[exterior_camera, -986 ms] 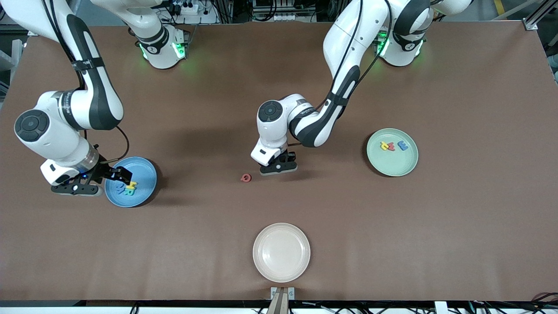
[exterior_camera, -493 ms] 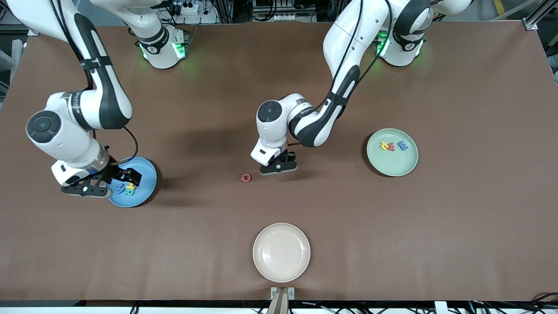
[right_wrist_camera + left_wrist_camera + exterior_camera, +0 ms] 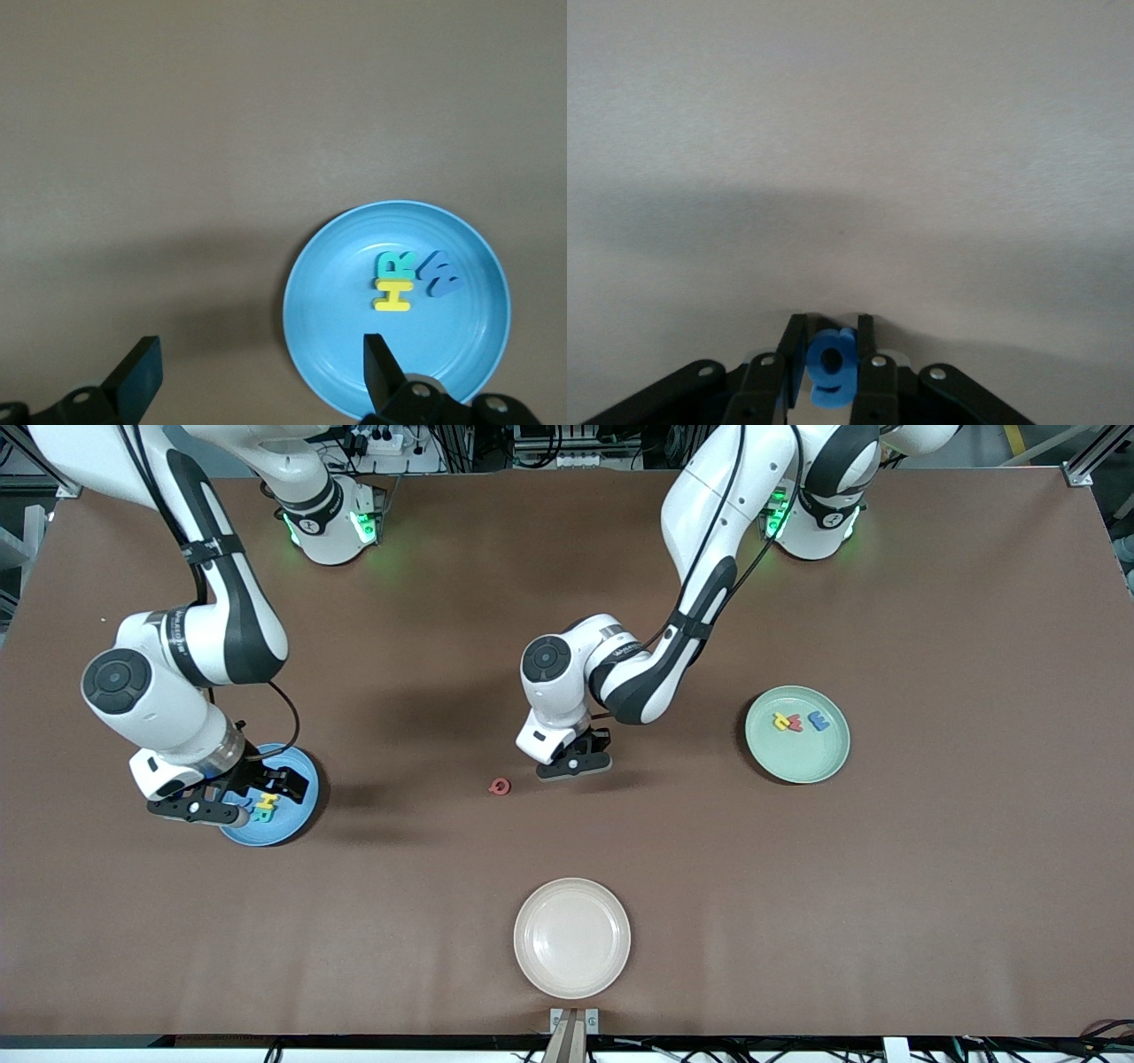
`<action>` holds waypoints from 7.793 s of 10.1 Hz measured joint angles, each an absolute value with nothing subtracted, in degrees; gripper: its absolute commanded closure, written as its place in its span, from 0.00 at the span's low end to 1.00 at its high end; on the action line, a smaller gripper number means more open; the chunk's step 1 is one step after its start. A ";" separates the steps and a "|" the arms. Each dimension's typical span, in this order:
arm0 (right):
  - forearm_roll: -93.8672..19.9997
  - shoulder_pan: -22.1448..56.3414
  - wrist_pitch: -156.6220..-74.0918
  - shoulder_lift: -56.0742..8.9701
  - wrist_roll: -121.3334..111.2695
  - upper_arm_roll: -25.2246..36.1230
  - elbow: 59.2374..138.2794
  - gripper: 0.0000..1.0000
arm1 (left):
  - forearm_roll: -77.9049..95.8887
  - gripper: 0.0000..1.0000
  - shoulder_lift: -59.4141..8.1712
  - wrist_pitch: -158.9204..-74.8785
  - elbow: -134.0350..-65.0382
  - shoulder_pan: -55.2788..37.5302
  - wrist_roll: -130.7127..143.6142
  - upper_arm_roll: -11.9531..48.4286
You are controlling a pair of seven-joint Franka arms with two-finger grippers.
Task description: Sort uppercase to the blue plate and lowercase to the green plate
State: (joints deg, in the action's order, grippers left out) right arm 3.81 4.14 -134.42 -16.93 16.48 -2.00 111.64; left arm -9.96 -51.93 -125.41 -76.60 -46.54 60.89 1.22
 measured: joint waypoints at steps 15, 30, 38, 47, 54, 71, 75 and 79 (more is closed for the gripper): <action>3.97 28.81 -143.41 -39.17 59.42 -2.82 98.35 0.00 | -5.23 0.83 -29.65 -115.12 -103.91 -30.12 26.94 3.05; 4.81 34.18 -140.76 -44.19 61.61 -0.23 92.69 1.00 | -11.28 0.83 -20.05 -131.31 -121.17 -6.33 -1.48 3.43; 5.73 29.96 -139.97 -41.73 55.48 1.10 91.23 1.00 | -11.25 0.65 -22.12 -135.25 -124.22 -6.90 7.30 6.21; 5.75 6.03 -125.68 -31.33 12.29 1.44 93.96 1.00 | -9.98 0.47 -17.83 -132.39 -122.18 -6.44 7.49 6.20; 5.85 0.83 -131.37 -28.39 9.97 1.44 107.71 0.00 | -1.72 0.30 -11.25 -110.70 -103.87 -0.98 7.65 5.47; -0.94 -1.11 -102.81 5.81 -4.41 1.21 97.92 0.00 | -0.70 0.00 -3.06 -98.00 -89.04 1.27 5.67 4.19; -0.93 -1.10 -84.66 5.22 -4.61 0.99 83.95 0.00 | -2.33 0.00 -3.02 -97.96 -88.38 0.14 5.67 4.12; -0.90 -1.10 -78.77 2.31 -4.54 1.04 79.26 0.00 | -0.31 0.00 -3.02 -97.76 -87.38 2.44 5.67 4.07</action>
